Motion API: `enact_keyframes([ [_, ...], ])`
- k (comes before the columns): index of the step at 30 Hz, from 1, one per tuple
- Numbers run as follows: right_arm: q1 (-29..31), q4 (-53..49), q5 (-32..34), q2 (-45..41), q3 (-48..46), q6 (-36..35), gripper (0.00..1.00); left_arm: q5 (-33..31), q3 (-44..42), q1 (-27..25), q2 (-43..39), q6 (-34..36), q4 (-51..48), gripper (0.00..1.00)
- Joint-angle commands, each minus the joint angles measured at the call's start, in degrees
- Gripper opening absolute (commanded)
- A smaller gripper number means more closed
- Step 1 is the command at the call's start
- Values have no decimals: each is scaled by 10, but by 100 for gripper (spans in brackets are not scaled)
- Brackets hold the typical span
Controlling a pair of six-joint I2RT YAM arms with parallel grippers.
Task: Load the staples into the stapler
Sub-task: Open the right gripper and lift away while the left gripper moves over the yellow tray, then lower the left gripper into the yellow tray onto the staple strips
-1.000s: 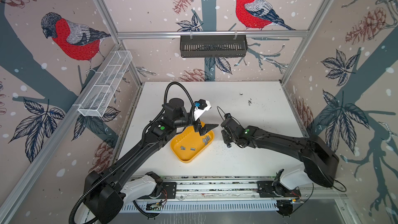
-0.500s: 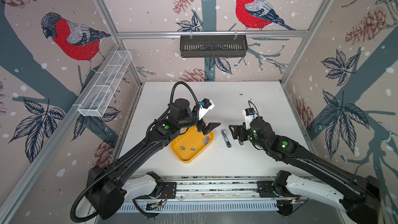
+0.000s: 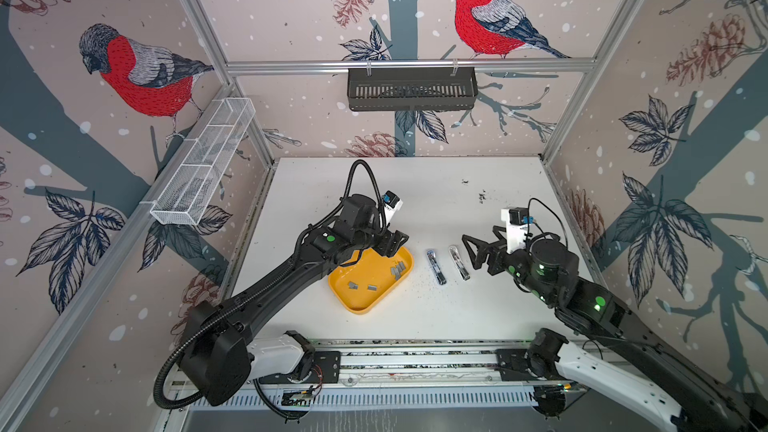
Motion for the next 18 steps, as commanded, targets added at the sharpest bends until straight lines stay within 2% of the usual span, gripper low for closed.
enact_keyframes([
  [1, -3, -21, 21, -13, -1, -3, 100, -5, 12, 13, 31, -36, -50, 67],
  [7, -4, -79, 10, -37, 12, -8, 100, 11, 84, 18, 157, -36, -136, 62],
  [10, -2, -90, 23, -51, 15, -3, 100, 12, 103, 17, 209, -51, -140, 61],
  [18, -2, -83, 28, -54, 2, -3, 100, -47, 114, 17, 260, -93, -112, 59],
])
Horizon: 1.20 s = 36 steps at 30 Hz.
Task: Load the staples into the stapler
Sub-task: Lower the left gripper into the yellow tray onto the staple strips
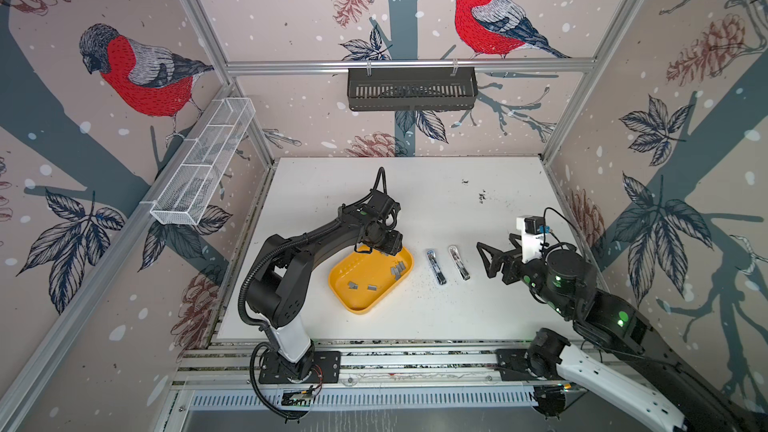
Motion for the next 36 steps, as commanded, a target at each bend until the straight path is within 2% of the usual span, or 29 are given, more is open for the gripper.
enact_keyframes([
  [1, 1, 5, 7, 4, -5, 0, 100, -38, 2, 1, 7, -24, -2, 59],
  [27, -6, 8, 10, 8, -11, 1, 100, -24, -11, -3, 46, -27, -8, 58],
  [32, -9, 8, 11, 9, -11, 1, 100, -15, -9, -9, 35, -27, -13, 54],
  [36, -13, 8, 8, 10, -11, 0, 100, -2, -11, -14, 22, -28, -20, 47],
])
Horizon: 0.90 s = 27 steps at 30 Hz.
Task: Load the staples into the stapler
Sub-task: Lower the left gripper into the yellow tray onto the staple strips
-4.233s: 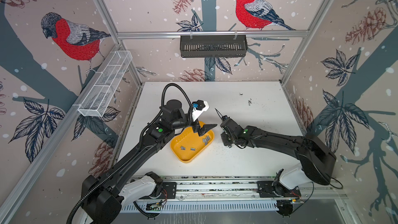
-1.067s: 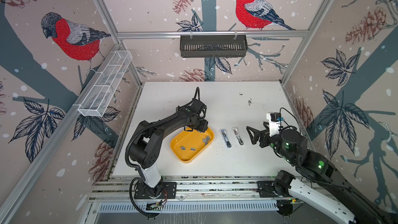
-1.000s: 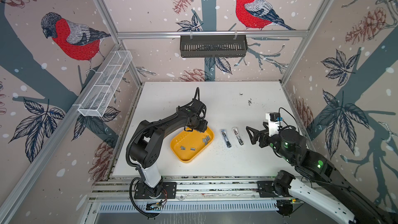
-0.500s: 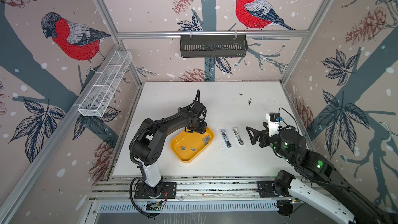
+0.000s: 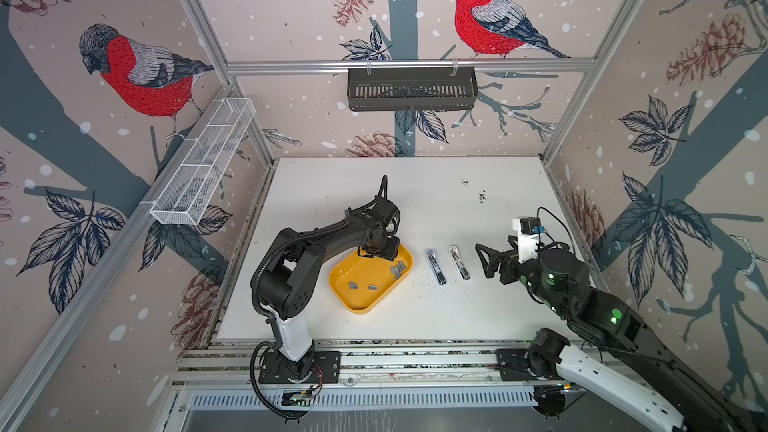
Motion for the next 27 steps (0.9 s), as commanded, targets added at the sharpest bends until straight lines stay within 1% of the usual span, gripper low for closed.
enact_keyframes([
  [1, -2, 10, 6, 2, -1, 0, 100, 22, 0, -3, -11, -2, -19, 45],
  [3, -4, 10, 7, 3, -1, 0, 100, 27, -2, -5, -17, -3, -24, 42],
  [6, -6, 10, 6, 3, -1, 0, 100, 25, -1, -6, -28, 2, -32, 40],
  [10, -9, 10, 4, 4, -1, 0, 100, -33, 5, -4, -30, 4, -42, 40],
  [12, -9, 10, 4, 3, -1, 0, 100, -51, 13, -2, -23, 7, -45, 40],
  [16, -9, 10, 4, 0, -2, 1, 100, -54, 33, -1, 4, 18, -51, 40],
  [21, -9, 10, 5, -4, -2, 1, 100, -55, 48, -1, 29, 25, -53, 36],
  [27, -10, 11, 4, -3, -2, 0, 100, -46, 46, -1, 37, 27, -48, 29],
])
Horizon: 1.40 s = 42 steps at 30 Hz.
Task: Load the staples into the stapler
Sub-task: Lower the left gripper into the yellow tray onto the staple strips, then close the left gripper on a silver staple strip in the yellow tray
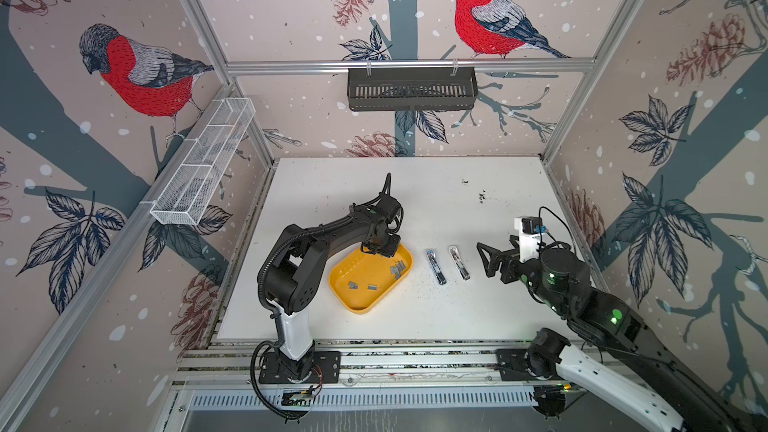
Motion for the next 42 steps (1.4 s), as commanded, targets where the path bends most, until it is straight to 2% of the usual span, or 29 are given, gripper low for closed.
enact_keyframes([
  [1, -2, 11, 4, 0, -1, 1, 100, -1, 1, -1, 4, 9, -7, 29],
  [5, -2, 10, 2, 0, -1, 1, 100, -6, 0, 0, 7, 7, -7, 24],
  [17, -4, 11, 1, -3, -1, 1, 100, -11, -1, 0, 14, 5, -7, 18],
  [29, -6, 11, 1, -5, -1, 1, 100, 46, -9, -2, 1, 8, -16, 17],
  [42, -8, 12, -3, -2, 0, -1, 100, 109, -21, 7, -49, 5, -10, 16],
])
